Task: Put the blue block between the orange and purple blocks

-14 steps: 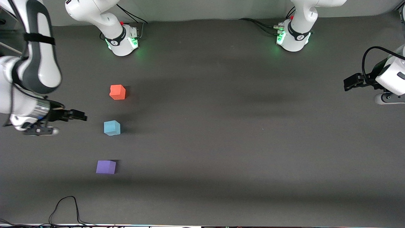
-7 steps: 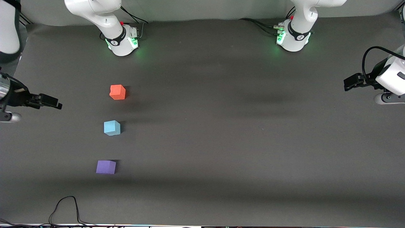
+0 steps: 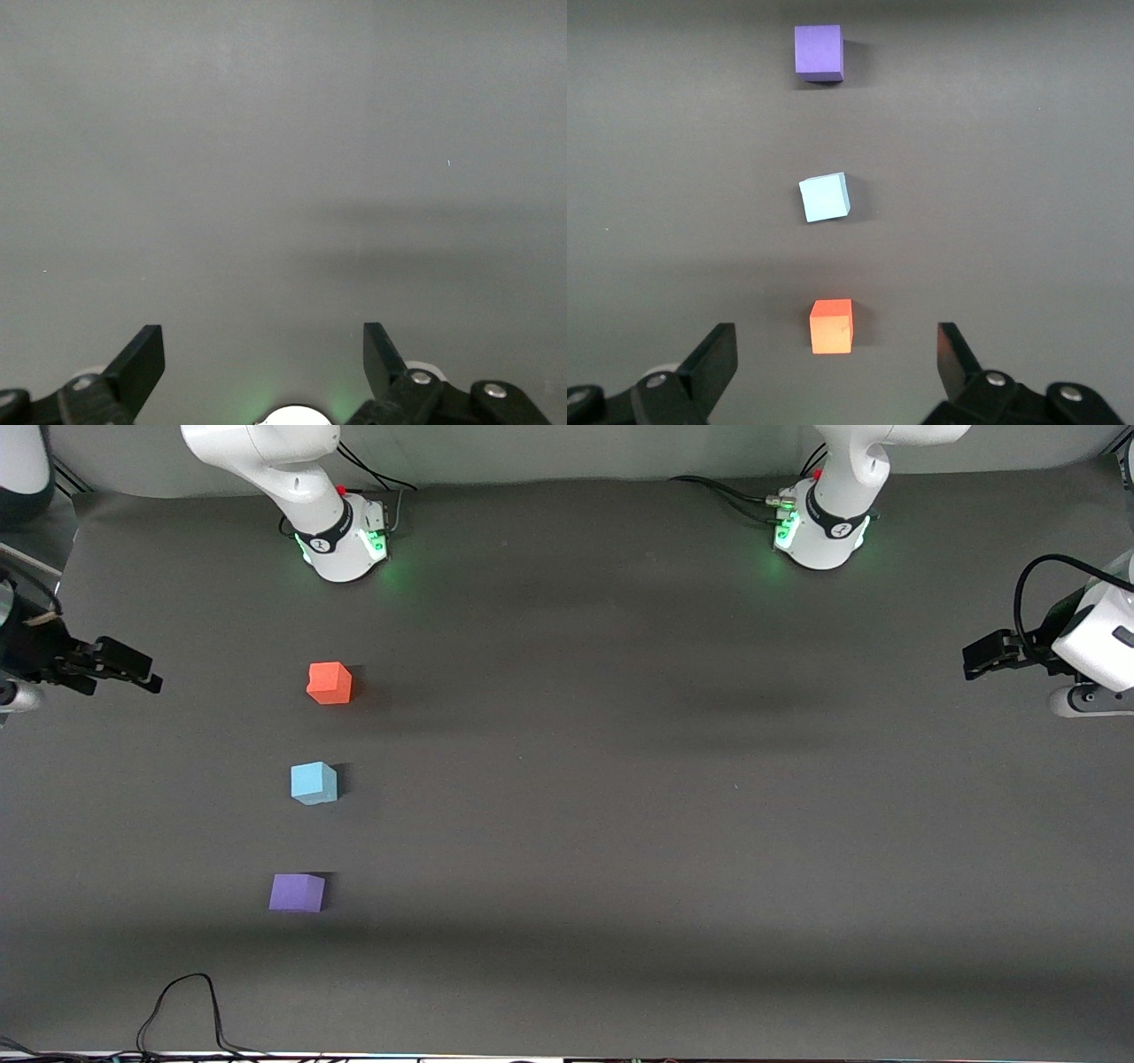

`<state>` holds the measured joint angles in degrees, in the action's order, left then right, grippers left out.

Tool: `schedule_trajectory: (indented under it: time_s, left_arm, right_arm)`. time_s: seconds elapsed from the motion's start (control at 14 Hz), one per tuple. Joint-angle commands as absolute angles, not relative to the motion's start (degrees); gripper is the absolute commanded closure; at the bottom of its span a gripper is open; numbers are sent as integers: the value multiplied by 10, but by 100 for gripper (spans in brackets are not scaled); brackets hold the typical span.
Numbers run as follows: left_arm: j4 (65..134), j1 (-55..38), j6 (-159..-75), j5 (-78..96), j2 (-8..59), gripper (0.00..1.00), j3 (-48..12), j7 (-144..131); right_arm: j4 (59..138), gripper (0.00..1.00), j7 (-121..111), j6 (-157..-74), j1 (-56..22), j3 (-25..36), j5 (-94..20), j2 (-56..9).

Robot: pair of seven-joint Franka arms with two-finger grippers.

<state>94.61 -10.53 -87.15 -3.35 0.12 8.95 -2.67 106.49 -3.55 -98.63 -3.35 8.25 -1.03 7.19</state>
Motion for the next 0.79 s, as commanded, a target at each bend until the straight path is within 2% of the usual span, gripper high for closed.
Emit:
schedule_trajectory:
  time_s: [0.0, 0.29, 0.71]
  left_arm:
    - [931, -107, -859, -34, 6, 0, 92, -17]
    - [931, -105, -860, -34, 7, 0, 94, -16]
    - [930, -106, -860, -35, 7, 0, 94, -16]
  right_arm:
    - [1105, 0, -18, -1009, -18, 49, 7, 108]
    - [1072, 0, -17, -970, -21, 49, 6, 85]
    - [1056, 0, -18, -968, -21, 50, 3, 74]
